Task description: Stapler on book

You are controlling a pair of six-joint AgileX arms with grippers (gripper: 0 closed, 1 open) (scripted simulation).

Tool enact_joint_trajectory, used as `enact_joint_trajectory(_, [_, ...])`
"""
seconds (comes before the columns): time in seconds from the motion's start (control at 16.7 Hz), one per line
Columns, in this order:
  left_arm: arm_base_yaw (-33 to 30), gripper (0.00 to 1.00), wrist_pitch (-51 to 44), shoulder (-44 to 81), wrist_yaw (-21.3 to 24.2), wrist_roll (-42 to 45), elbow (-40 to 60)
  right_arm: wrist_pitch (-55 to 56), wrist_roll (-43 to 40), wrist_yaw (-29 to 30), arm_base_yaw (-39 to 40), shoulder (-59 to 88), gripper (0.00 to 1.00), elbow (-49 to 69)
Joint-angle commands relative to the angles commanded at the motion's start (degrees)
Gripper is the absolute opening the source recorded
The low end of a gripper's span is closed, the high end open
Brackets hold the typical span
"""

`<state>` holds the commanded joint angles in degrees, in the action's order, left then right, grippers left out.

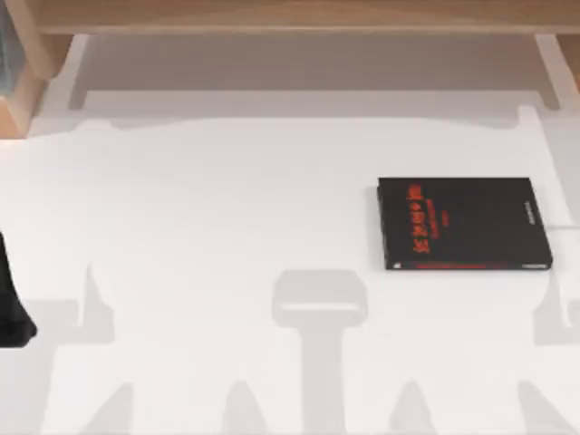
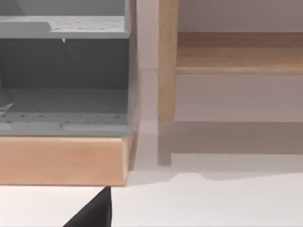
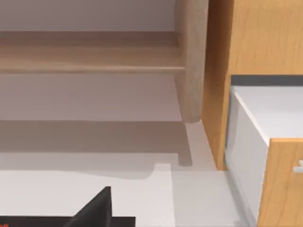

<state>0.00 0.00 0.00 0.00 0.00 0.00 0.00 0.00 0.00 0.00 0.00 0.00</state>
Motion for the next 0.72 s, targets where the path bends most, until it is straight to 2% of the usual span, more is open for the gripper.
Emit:
enact_joint_trajectory(0.36, [0.0,1.00,0.0,0.0,0.0,0.0,0.0,-4.0,-2.2,-0.2,-0.7,5.7,1.00,5.7])
enact_joint_trajectory(0.72, [0.0,1.00,0.0,0.0,0.0,0.0,0.0,-19.2,-9.9,-0.9,-3.8,31.6,1.00,30.6])
